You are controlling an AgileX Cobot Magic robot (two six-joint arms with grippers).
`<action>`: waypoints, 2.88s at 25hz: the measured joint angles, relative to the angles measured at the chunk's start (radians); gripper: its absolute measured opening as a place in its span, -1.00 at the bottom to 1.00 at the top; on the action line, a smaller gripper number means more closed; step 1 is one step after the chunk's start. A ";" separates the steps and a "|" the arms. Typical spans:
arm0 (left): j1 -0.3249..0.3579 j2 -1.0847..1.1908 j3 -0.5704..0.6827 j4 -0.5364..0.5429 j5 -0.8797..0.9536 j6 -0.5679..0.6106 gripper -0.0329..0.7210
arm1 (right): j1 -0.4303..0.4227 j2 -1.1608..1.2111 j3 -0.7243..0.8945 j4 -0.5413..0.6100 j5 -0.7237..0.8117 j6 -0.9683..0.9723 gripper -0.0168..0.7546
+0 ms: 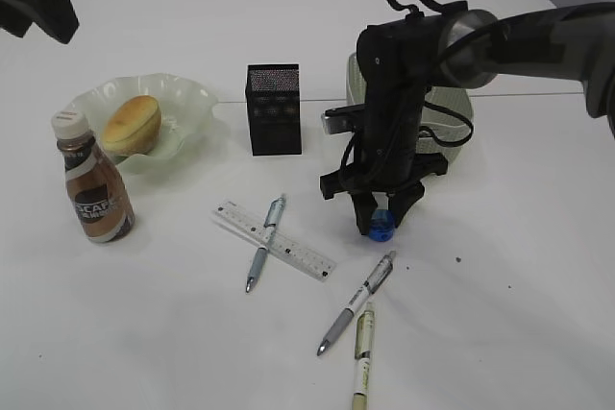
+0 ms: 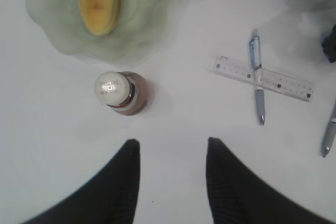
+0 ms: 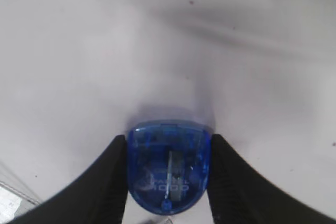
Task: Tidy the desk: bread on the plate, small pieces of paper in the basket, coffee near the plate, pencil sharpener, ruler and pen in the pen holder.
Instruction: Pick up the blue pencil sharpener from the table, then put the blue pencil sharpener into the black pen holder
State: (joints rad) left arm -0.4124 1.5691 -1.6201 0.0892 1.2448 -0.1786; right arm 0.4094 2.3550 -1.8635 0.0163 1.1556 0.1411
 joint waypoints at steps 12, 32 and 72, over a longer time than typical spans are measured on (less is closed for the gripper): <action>0.000 0.000 0.000 0.007 0.000 0.000 -0.10 | 0.000 0.000 -0.012 0.010 0.047 0.000 -0.17; 0.000 0.000 0.000 0.013 0.002 0.000 -0.10 | 0.101 -0.160 -0.016 -0.059 -0.202 0.000 -0.17; 0.000 0.000 0.000 0.074 0.004 0.000 -0.10 | 0.088 -0.102 0.129 -0.209 -1.258 0.000 -0.17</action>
State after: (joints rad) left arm -0.4124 1.5691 -1.6201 0.1635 1.2486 -0.1786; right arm 0.4979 2.2529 -1.7343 -0.1922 -0.1022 0.1411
